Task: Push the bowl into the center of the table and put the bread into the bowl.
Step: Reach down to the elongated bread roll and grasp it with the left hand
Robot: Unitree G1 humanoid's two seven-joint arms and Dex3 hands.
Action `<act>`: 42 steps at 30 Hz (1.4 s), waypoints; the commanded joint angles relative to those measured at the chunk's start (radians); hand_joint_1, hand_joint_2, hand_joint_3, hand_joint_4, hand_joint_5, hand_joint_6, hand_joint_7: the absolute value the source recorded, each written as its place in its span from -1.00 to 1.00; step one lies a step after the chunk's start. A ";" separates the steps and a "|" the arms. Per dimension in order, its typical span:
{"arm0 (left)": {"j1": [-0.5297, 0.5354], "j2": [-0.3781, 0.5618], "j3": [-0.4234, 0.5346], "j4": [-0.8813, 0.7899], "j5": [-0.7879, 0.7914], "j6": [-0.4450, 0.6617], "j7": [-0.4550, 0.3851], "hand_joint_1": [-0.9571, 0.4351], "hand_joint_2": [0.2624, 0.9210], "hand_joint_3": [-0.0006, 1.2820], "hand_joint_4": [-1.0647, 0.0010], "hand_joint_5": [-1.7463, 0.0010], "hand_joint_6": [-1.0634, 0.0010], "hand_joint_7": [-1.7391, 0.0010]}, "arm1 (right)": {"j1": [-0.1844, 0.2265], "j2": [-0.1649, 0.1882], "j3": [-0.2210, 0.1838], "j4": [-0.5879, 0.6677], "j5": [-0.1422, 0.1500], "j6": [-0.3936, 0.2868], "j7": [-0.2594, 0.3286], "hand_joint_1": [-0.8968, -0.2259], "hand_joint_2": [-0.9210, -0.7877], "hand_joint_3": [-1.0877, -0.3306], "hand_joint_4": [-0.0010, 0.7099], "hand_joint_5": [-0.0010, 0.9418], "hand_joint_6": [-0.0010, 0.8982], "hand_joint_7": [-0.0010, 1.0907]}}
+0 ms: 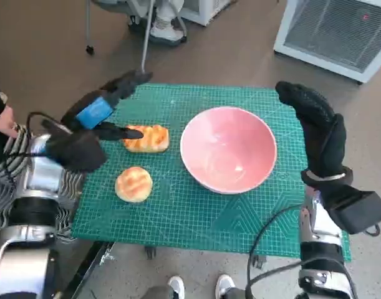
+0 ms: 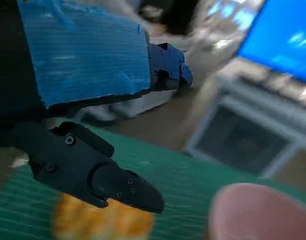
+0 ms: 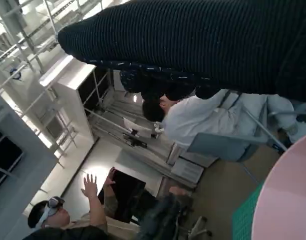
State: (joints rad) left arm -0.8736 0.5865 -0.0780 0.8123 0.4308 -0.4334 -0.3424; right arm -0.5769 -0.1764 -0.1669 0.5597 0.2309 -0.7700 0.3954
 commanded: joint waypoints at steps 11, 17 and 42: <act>-0.210 -0.070 -0.230 0.324 0.163 0.102 0.051 -0.09 0.49 -1.00 0.85 0.99 0.58 0.97 | 0.005 0.004 -0.001 0.031 0.002 0.005 -0.004 -0.73 -1.00 -0.08 -0.51 -0.98 -0.72 -0.35; -0.246 -0.114 -0.292 0.421 0.206 0.151 0.078 -0.10 0.48 -1.00 0.84 0.99 0.56 0.98 | 0.009 0.005 -0.003 0.034 0.003 0.006 -0.003 -0.73 -1.00 -0.08 -0.50 -0.98 -0.73 -0.34; -0.254 -0.233 -0.418 0.546 0.258 0.351 0.133 -0.08 0.49 -0.99 0.78 0.98 0.51 0.99 | 0.021 0.004 0.001 0.029 -0.011 0.010 -0.025 -0.69 -1.00 -0.14 -0.50 -0.99 -0.79 -0.28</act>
State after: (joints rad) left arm -1.1214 0.3650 -0.4876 1.3502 0.6766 -0.0941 -0.2368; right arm -0.5797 -0.1751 -0.1686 0.5884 0.2299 -0.7726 0.3791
